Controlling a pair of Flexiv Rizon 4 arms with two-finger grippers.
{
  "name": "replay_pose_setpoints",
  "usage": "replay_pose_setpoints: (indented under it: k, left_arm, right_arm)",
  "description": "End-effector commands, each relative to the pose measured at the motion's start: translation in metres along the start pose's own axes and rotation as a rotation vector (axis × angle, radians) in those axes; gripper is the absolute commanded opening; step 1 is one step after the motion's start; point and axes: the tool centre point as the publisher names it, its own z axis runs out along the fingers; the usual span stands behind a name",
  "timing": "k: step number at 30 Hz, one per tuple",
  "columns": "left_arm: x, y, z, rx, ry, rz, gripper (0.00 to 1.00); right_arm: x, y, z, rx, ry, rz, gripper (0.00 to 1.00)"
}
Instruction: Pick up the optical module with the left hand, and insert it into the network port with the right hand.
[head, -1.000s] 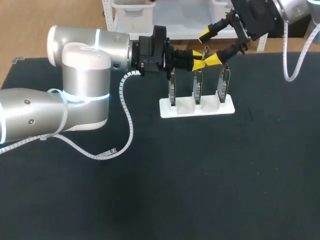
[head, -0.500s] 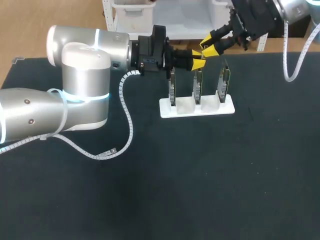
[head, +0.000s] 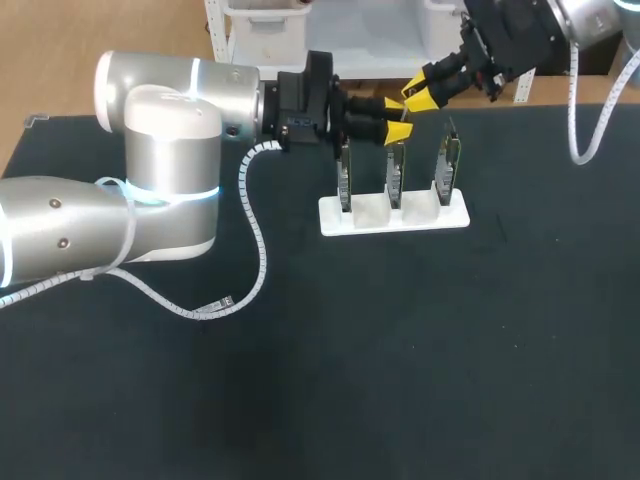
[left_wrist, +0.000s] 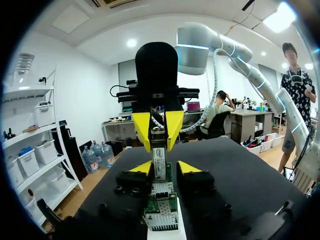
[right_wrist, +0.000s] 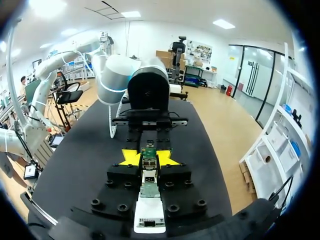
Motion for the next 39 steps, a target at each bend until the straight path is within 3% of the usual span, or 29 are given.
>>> replay_pose_setpoints:
  k: [1,11,22,31,39]
  left_arm:
    - [0.000,-0.001,0.000,-0.006,-0.001,0.003,1.00]
    - [0.000,-0.001,0.000,-0.006,-0.001,0.003,1.00]
    - [-0.013,-0.004,0.000,0.005,0.072,0.045,1.00]
    - [-0.032,-0.009,-0.020,-0.007,0.244,0.080,1.00]
    - [-0.032,-0.013,-0.027,-0.020,0.265,0.073,1.00]
  right_arm:
    - [0.000,-0.001,0.000,-0.002,-0.002,-0.002,0.00]
    - [0.001,-0.001,-0.002,-0.004,-0.001,-0.004,0.00]
    - [0.003,-0.003,-0.004,-0.011,-0.001,-0.001,0.00]
    - [0.004,-0.004,-0.004,-0.025,0.001,0.000,0.00]
    - [0.004,-0.005,-0.002,-0.031,0.005,0.002,0.00]
